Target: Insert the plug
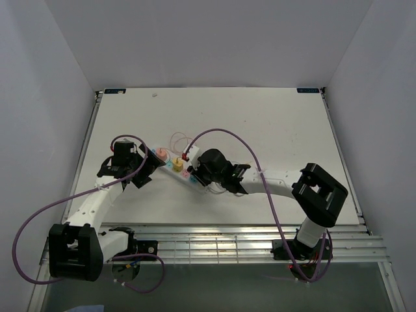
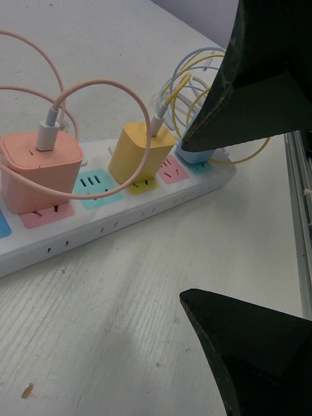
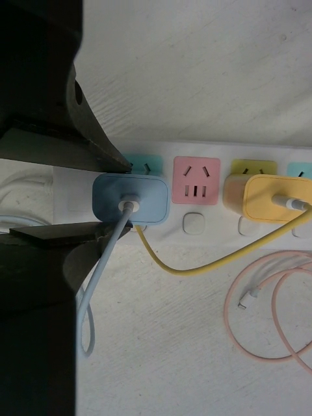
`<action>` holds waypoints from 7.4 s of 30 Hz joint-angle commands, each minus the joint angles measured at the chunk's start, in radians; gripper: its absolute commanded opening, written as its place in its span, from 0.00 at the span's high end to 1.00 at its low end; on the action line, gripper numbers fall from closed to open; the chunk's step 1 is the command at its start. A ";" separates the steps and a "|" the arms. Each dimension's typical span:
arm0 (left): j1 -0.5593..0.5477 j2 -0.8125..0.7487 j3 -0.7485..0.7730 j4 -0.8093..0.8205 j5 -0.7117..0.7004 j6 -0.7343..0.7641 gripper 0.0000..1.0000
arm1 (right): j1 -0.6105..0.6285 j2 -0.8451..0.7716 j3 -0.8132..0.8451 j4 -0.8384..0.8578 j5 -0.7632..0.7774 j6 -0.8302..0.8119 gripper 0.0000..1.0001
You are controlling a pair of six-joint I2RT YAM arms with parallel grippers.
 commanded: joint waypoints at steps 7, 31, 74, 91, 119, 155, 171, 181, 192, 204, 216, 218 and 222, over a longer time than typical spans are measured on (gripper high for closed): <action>0.006 -0.104 0.014 0.023 0.147 0.024 0.02 | 0.016 -0.096 -0.032 -0.284 -0.062 0.057 0.51; -0.569 0.098 0.215 -0.006 -0.286 0.177 0.02 | 0.026 -0.633 -0.288 -0.293 0.132 0.726 0.25; -0.654 0.269 0.164 0.104 -0.376 0.205 0.88 | 0.019 -0.403 -0.213 -0.065 0.521 0.732 0.72; -0.695 0.088 0.164 -0.041 -0.493 0.081 0.59 | 0.022 -0.594 -0.325 0.130 0.231 0.496 0.21; -0.678 -0.182 0.273 -0.491 -0.821 -0.151 0.02 | 0.129 0.045 0.083 0.013 0.655 0.681 0.70; -0.677 -0.208 0.282 -0.534 -0.852 -0.203 0.02 | 0.427 0.619 0.276 -0.493 0.757 0.982 0.92; -0.675 -0.210 0.302 -0.607 -0.855 -0.280 0.02 | 0.500 0.520 0.298 -0.340 0.774 0.788 0.83; -0.593 -0.133 0.328 -0.626 -0.777 -0.275 0.02 | 0.497 0.429 0.201 -0.112 0.659 0.663 0.70; -0.280 -0.144 0.227 -0.394 -0.478 -0.073 0.02 | 0.485 0.139 0.057 0.054 0.550 0.459 0.39; 0.091 -0.152 0.206 -0.388 -0.392 -0.028 0.02 | 0.418 0.088 0.014 0.196 0.416 0.283 0.40; 0.320 -0.058 0.117 -0.229 -0.197 -0.005 0.04 | 0.344 0.065 0.061 0.234 0.386 0.201 0.41; 0.320 -0.032 0.107 -0.219 -0.197 -0.011 0.10 | 0.333 0.079 0.072 0.237 0.376 0.178 0.41; 0.322 0.006 0.067 -0.164 -0.177 -0.030 0.20 | 0.321 0.093 0.069 0.279 0.301 0.122 0.44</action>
